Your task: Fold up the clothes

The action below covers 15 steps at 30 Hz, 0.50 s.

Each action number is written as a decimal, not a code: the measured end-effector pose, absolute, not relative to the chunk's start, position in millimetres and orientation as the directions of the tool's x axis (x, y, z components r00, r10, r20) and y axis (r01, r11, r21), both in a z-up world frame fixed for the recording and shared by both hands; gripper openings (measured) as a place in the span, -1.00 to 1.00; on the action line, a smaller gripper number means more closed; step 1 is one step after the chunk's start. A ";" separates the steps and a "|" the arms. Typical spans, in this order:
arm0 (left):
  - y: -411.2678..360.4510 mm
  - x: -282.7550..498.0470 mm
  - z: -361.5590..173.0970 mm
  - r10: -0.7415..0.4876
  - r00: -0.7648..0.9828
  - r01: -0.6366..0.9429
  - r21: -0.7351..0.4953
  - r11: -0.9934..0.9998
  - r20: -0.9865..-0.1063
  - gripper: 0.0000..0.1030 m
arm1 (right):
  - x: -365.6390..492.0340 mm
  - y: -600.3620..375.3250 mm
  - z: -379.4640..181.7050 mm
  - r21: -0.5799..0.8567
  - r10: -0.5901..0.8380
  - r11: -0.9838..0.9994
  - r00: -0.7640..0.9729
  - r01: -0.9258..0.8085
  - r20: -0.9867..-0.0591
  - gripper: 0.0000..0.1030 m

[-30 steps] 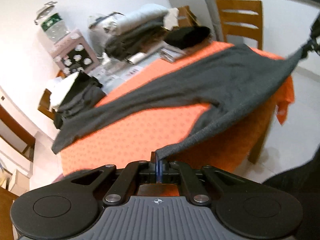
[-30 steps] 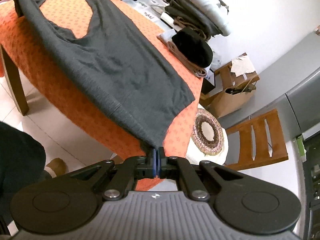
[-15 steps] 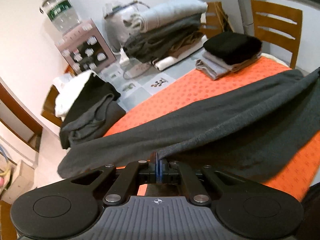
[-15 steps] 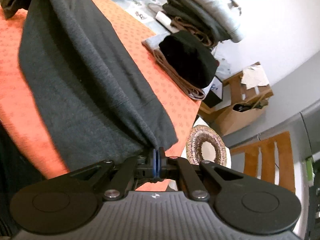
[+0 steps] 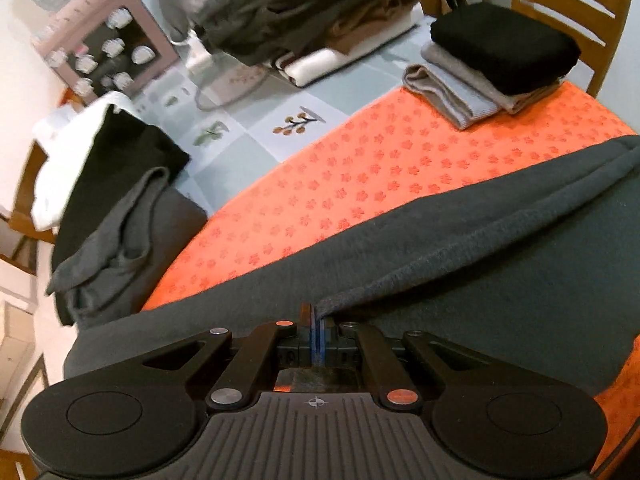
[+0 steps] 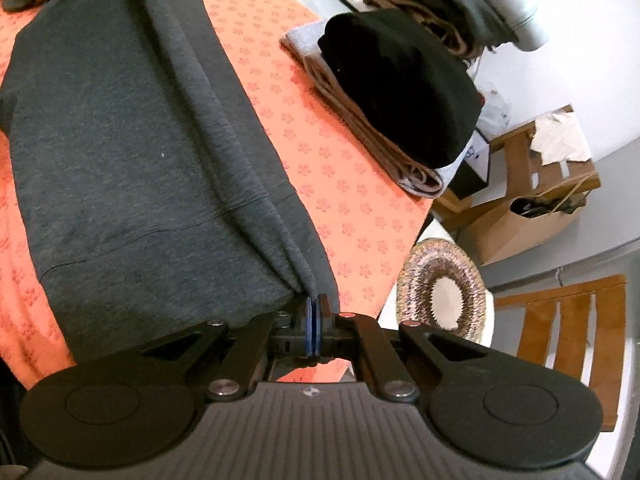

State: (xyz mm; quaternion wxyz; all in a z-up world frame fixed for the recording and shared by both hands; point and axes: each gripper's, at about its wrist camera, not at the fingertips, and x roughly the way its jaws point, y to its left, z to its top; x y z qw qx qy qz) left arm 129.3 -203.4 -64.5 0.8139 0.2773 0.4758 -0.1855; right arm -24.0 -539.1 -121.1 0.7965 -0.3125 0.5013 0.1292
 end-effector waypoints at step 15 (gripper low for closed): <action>-223.0 201.1 -108.3 -0.029 0.400 0.691 0.281 0.666 -0.916 -0.38 | 15.7 -541.5 -139.7 -0.325 -0.140 0.809 0.376 -0.490 -0.916 -0.93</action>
